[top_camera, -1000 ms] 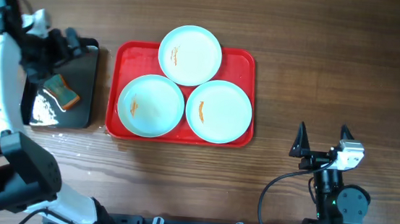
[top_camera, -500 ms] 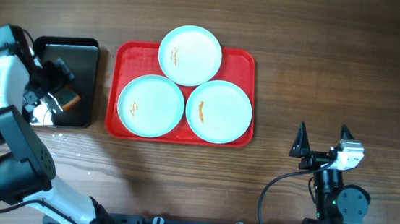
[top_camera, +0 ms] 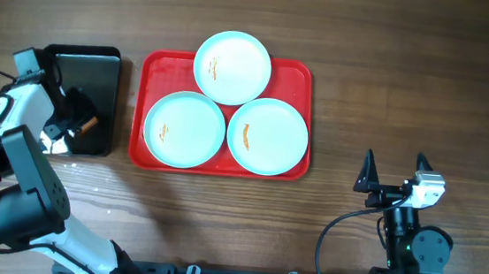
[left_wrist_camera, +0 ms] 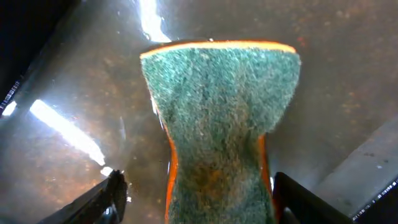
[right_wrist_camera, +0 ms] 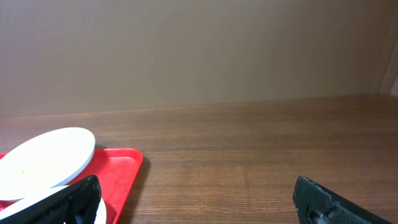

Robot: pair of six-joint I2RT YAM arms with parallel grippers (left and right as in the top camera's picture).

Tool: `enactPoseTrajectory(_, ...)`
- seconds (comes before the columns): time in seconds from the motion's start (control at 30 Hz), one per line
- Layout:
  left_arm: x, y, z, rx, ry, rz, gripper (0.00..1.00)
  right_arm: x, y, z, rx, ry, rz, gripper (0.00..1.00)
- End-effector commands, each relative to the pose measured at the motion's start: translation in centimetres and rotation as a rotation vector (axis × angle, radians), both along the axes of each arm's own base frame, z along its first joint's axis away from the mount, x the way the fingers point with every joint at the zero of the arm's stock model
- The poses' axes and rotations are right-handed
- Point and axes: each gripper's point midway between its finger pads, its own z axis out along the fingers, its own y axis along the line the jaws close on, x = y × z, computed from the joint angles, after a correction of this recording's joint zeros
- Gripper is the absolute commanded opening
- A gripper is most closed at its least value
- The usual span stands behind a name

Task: Clean dirty plates on tray and stack at the side

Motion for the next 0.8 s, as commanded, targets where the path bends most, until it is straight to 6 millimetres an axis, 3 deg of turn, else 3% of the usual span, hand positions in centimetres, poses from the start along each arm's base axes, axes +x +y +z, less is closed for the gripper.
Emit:
enactPoseTrajectory(0.0,-0.4,0.3,-0.9,0.025,0.033,0.007,0.61,0.0,-0.3,0.2,0.007,-0.008,-0.016,1.0)
enactPoseTrajectory(0.13,-0.9,-0.1,-2.9,-0.001,0.083,0.004,0.46,0.0,-0.3,0.2,0.007,-0.008,-0.016,1.0)
enactPoseTrajectory(0.17,-1.0,-0.1,-3.3,-0.005,0.091,0.004,0.29,0.0,-0.3,0.2,0.007,-0.008,-0.016,1.0)
enactPoseTrajectory(0.2,-1.2,-0.2,-3.6,-0.009,0.1,0.004,0.05,0.0,-0.3,0.2,0.007,-0.008,-0.016,1.0)
enactPoseTrajectory(0.37,-0.3,0.2,-1.8,0.009,0.062,0.005,0.04,0.0,-0.3,0.2,0.007,-0.008,-0.016,1.0)
enactPoseTrajectory(0.4,0.1,0.4,-1.1,0.016,0.045,0.005,0.29,0.0,-0.3,0.2,0.007,-0.008,-0.016,1.0)
enactPoseTrajectory(0.43,0.5,0.6,-0.1,0.025,0.024,0.006,0.76,0.0,-0.3,0.2,0.006,-0.008,-0.016,1.0)
enactPoseTrajectory(0.47,0.8,0.7,0.6,0.033,0.007,0.006,1.0,0.0,-0.3,0.2,0.006,-0.008,-0.016,1.0)
enactPoseTrajectory(0.57,1.5,1.1,1.6,0.052,-0.035,0.008,1.0,0.0,-0.3,0.2,0.007,-0.008,-0.016,1.0)
enactPoseTrajectory(0.77,2.8,1.7,1.5,0.088,-0.079,-0.041,0.99,0.0,-0.3,0.2,0.007,-0.008,-0.016,1.0)
